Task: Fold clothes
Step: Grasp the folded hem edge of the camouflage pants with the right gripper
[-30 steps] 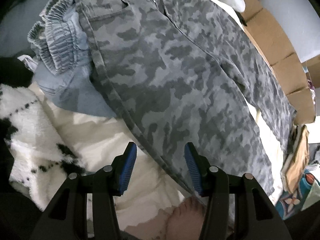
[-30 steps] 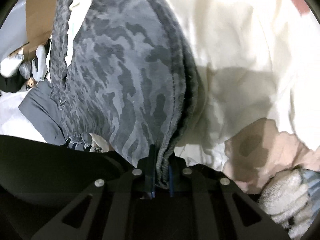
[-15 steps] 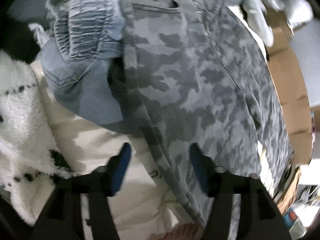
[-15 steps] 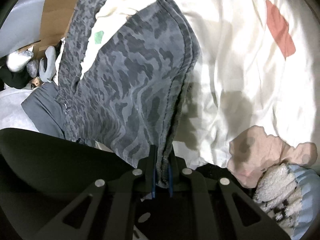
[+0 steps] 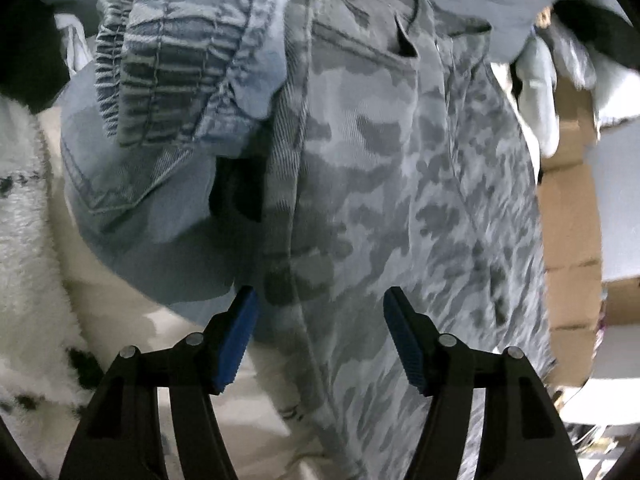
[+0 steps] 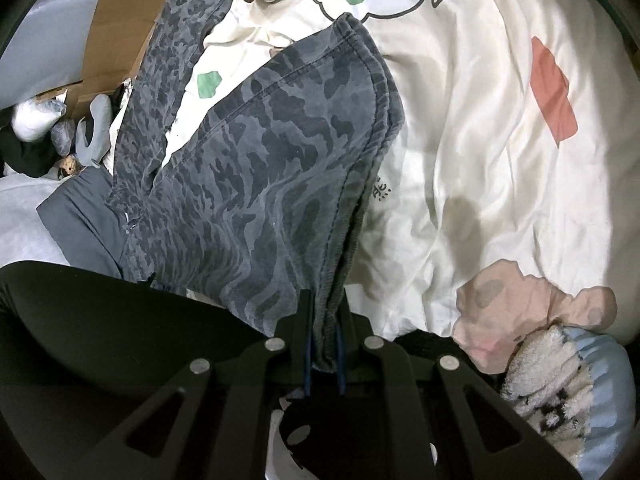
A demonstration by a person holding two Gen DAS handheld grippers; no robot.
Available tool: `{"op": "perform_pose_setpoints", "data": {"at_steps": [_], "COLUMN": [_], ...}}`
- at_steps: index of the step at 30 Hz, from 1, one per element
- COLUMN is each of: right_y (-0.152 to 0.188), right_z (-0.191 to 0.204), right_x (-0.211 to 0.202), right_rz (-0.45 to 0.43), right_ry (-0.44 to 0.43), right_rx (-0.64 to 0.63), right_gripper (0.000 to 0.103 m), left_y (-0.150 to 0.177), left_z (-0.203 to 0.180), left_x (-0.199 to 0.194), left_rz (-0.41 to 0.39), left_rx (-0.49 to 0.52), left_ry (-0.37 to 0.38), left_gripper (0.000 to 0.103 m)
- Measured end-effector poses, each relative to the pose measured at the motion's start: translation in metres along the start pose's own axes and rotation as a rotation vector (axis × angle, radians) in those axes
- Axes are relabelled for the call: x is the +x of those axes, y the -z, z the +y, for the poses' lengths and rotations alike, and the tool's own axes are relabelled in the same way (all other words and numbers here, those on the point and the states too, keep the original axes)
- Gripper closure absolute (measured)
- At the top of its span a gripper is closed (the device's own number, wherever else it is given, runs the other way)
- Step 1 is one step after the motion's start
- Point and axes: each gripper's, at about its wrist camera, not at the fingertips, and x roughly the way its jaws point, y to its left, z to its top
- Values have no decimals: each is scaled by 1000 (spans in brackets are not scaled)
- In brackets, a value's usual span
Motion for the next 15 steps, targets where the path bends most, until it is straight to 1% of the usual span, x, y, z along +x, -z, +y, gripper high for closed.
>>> {"op": "perform_pose_setpoints", "data": {"at_steps": [4,7,8,9,10,11,12,14,15], "right_y": [-2,-5,-5,-6,-6,-6,-7,-9,-10], "right_z": [3,3,2,2,2,3,4,3,3], "right_x": [-3,-3,-3,-3,-3,-3,-4,-4,-5], "right_rz": [-6,-9,-9,-9,-10,-12,-14,-18,-20], "right_ry": [10,19,20,22,22,20,18,12,12], "right_rx": [-6,-4,-2,1,1,1,0,6,8], "right_gripper": [95,95,95,95,95,95,95,95,95], "left_y": [-7,-8,-8,-8,-7,-7,-7,-8,-9], "left_z": [2,-1,-2,-4,-3,-2,-1,1,1], "left_x": [9,16,17,17,16,13,11,6,3], "left_rz": [-3,5,1,-3,-13,-20,-24,-34,-40], "left_rx": [-28,-17,-14,-12,-16,-27,-35,-51,-57], "left_ry": [8,17,24,31,33,31,41,71,88], "left_gripper": [37,38,41,46,58,63,65,76,78]}}
